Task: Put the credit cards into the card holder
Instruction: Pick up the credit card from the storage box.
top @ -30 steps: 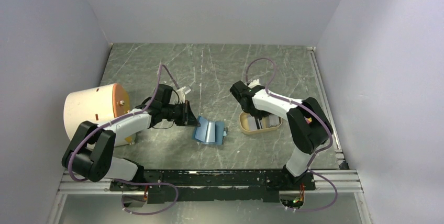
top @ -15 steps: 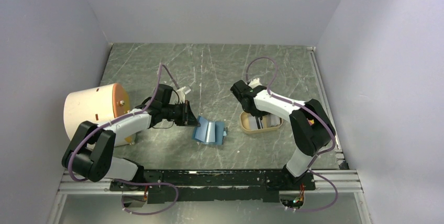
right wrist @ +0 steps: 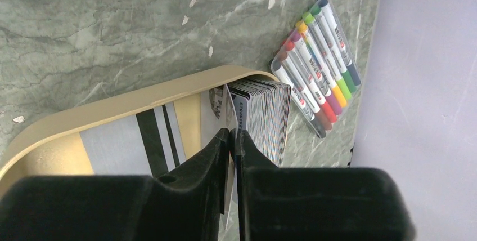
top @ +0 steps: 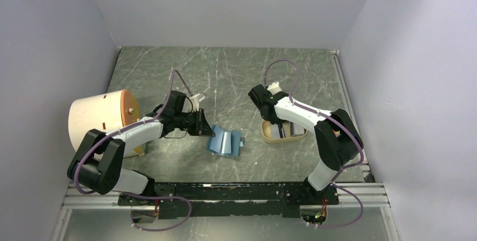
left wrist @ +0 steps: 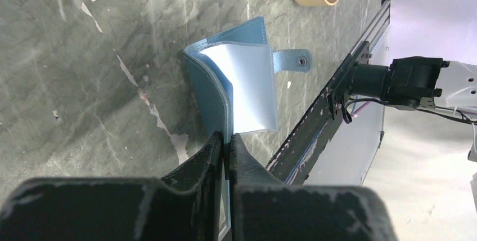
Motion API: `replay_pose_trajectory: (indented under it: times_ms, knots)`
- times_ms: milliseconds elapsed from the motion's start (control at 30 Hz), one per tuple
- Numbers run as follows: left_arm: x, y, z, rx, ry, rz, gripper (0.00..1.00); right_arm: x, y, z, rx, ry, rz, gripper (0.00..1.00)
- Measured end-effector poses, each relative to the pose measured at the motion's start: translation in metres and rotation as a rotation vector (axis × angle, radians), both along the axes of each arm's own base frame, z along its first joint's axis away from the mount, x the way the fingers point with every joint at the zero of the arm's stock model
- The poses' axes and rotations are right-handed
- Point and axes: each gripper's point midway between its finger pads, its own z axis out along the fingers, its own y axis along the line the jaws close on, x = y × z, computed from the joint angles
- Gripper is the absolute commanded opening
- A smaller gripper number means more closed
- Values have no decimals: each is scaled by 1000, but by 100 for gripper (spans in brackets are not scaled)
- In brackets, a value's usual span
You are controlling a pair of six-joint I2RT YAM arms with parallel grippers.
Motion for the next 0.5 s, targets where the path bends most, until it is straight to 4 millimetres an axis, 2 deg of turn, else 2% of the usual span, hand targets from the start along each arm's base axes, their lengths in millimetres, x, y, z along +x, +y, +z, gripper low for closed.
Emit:
replay_pose_trajectory:
  times_ms: [100,233,500]
  knots:
    - [0,0,0,0,-1,0,9,0,0,0,2,1,1,9]
    - [0,0,-1,1,3,0,9,1,3,-1,14,3,6,0]
    - [1,0,-3,7,14,11,9,0,8,1,50,15,20,0]
